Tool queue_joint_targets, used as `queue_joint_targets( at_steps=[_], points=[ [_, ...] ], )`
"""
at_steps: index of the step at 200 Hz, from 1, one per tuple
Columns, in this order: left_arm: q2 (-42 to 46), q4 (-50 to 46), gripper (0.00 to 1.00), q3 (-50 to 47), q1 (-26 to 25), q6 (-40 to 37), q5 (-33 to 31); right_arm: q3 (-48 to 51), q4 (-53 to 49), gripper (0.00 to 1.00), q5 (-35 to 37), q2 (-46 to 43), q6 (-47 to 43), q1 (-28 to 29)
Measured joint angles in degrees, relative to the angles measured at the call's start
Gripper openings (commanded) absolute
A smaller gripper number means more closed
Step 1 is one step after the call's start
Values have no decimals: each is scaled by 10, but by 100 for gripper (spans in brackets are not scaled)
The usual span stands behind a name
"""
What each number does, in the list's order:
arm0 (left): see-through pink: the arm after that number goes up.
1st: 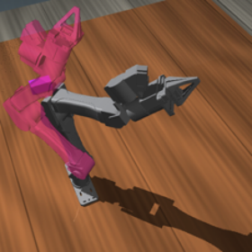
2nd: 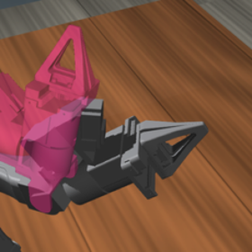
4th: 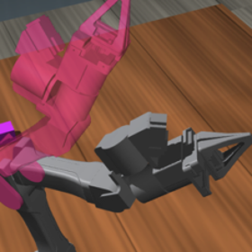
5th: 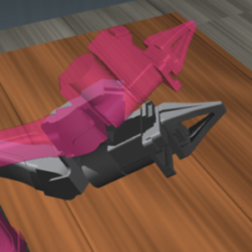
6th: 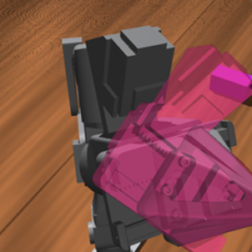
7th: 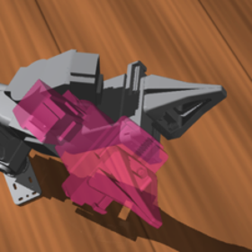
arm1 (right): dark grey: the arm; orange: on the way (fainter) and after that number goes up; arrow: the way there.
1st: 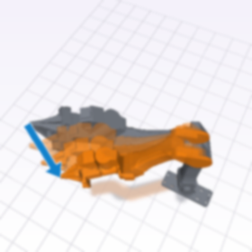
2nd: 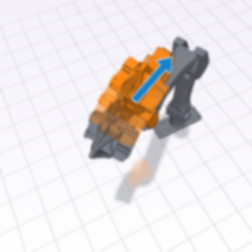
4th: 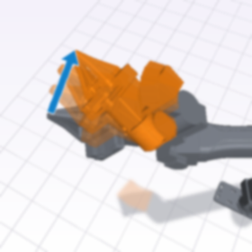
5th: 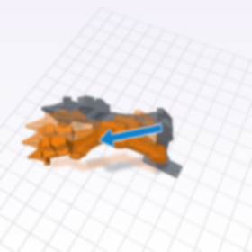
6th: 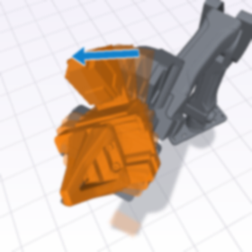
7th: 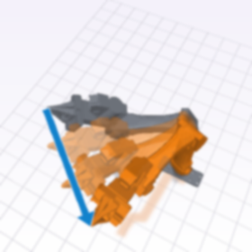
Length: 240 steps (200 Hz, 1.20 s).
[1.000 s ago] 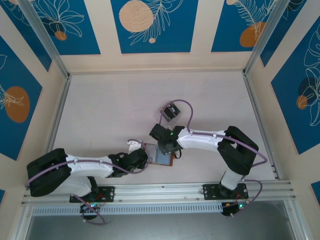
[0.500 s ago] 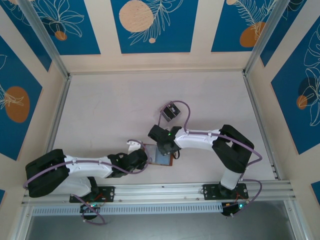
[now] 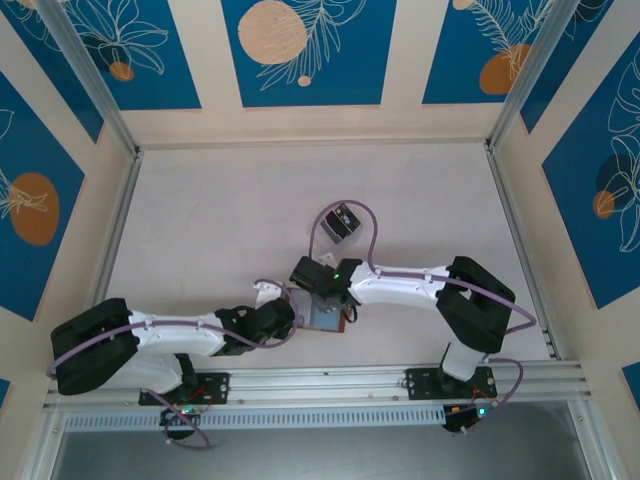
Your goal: Put the credit cards into the card holder
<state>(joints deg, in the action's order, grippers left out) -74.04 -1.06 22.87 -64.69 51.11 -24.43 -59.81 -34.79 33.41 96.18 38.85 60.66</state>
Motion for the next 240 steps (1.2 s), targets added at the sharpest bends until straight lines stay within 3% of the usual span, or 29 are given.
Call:
queue_joint_targets(
  at_steps=[125,240],
  points=[
    [1,0,4,0,0,0,0,22,38,28,-49,30,-1,-31],
    [-3,1,3,0,-1,0,-1,16,36,0,-53,28,13,-21]
  ],
)
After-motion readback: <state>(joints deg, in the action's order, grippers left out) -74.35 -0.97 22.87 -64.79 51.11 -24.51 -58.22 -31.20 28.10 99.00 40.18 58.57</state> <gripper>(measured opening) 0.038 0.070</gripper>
